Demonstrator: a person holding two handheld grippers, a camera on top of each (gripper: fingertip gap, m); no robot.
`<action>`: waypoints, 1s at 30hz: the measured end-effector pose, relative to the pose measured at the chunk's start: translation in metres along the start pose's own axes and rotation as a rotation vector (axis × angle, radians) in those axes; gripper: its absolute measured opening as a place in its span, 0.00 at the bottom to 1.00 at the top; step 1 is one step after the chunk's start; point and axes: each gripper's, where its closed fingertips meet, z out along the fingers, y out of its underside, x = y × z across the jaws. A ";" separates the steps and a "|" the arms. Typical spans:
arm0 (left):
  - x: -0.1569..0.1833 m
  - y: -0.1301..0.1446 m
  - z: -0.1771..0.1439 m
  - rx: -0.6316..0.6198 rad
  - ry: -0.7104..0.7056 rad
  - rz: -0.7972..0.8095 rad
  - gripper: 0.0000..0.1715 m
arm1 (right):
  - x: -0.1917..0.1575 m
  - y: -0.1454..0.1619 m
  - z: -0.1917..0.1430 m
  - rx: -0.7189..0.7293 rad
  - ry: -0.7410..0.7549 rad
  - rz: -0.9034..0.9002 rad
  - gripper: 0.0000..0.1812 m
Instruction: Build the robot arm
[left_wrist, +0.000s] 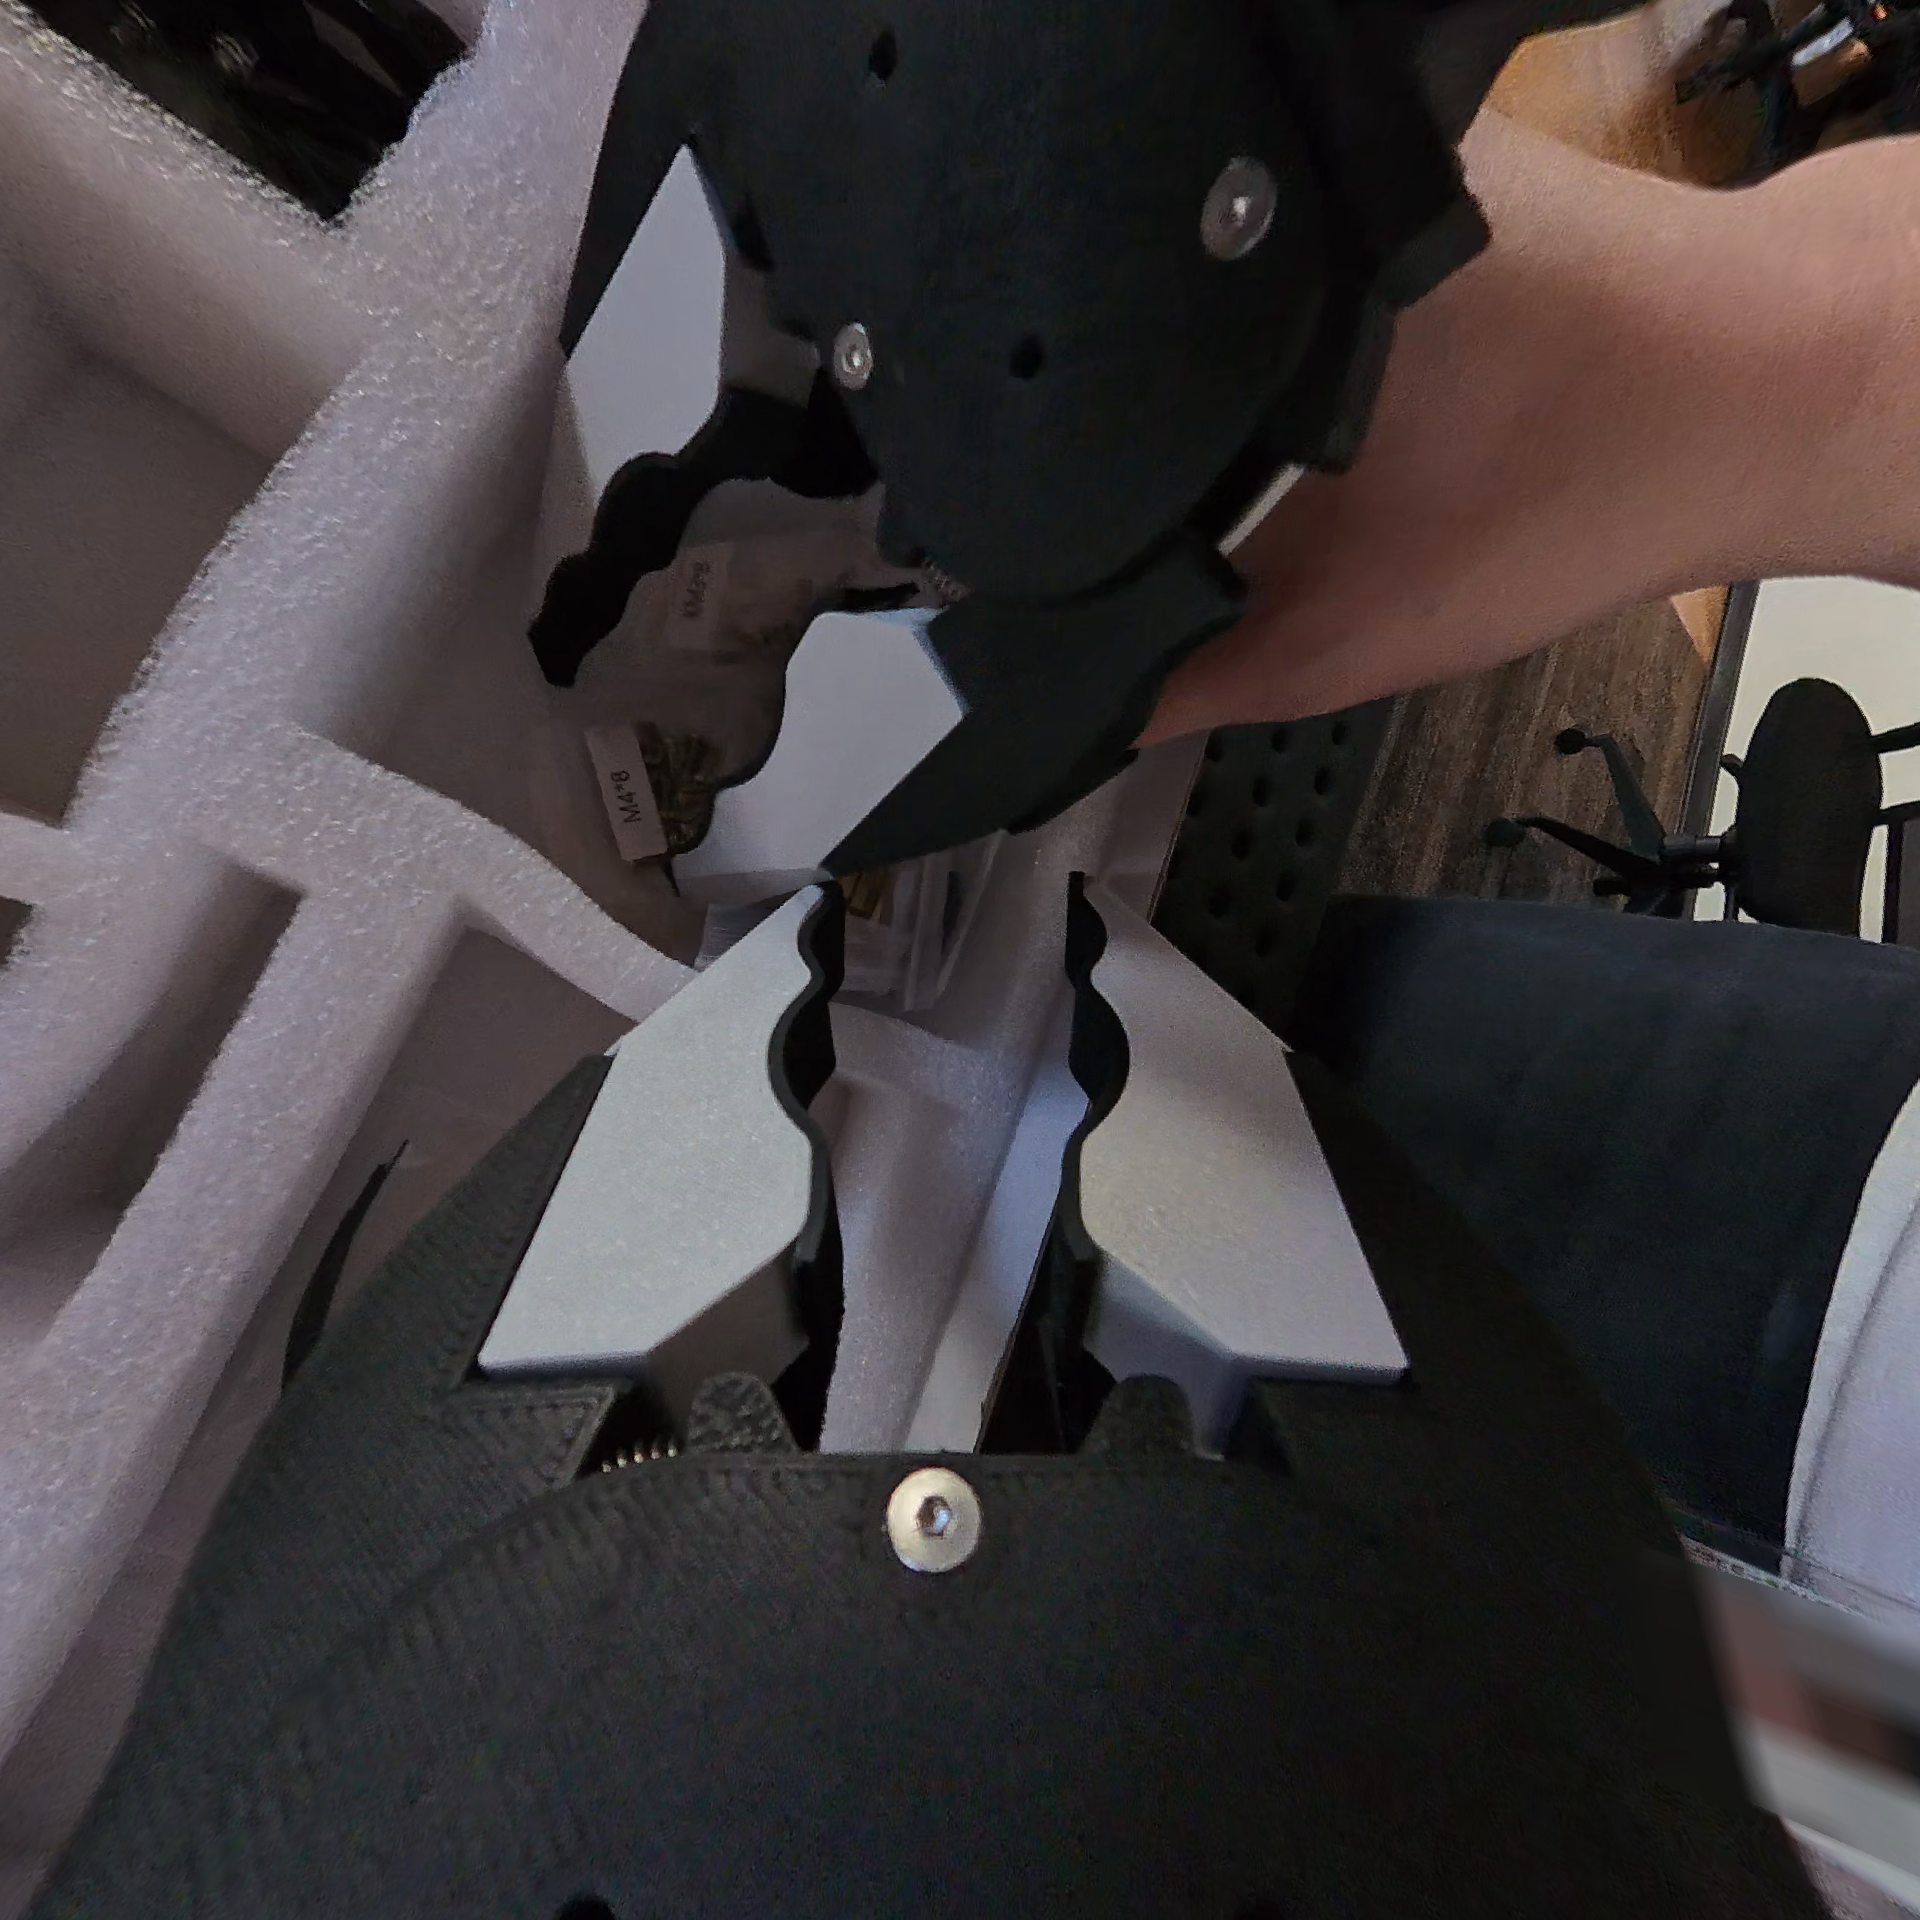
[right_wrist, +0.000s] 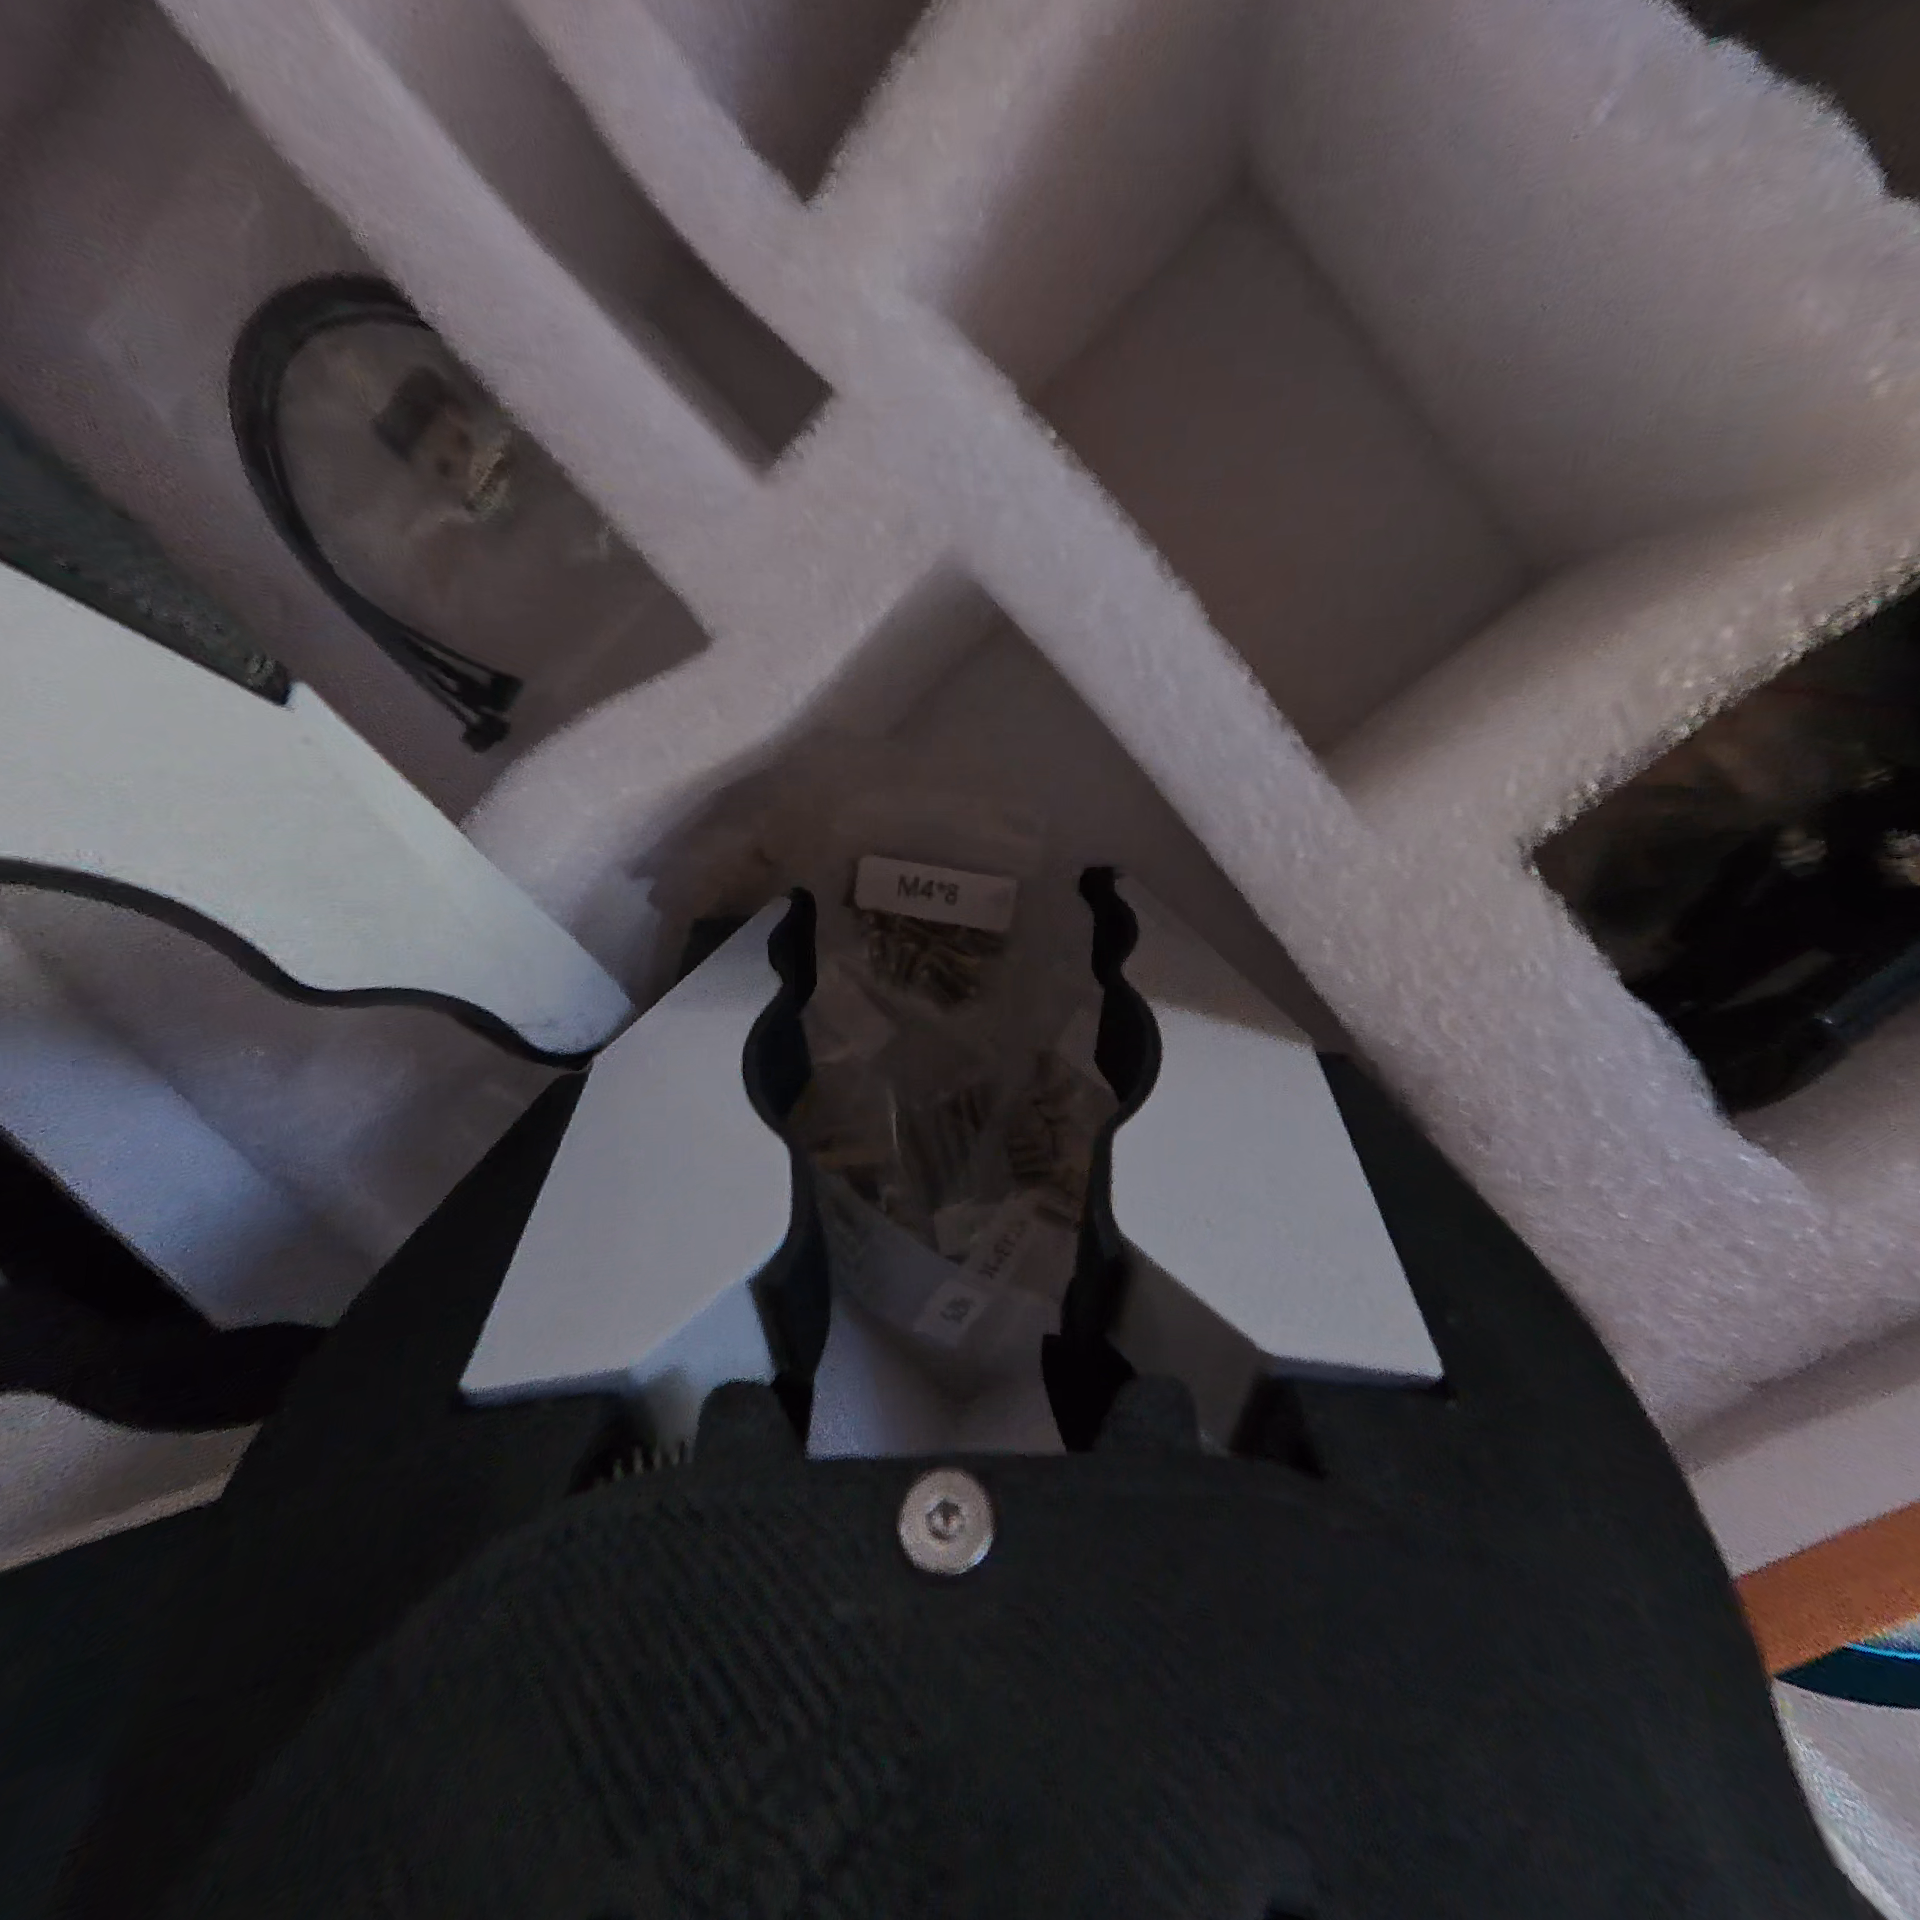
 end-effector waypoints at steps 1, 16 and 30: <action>0.000 0.000 0.000 0.001 0.002 0.001 0.25 | 0.000 0.001 0.000 0.006 0.006 0.000 0.28; -0.006 -0.016 -0.025 0.137 0.039 -0.112 0.26 | 0.009 0.002 -0.043 0.173 0.129 0.003 0.14; 0.031 -0.112 -0.097 0.308 0.478 -0.331 0.11 | -0.016 -0.047 -0.182 0.565 0.324 -0.124 0.14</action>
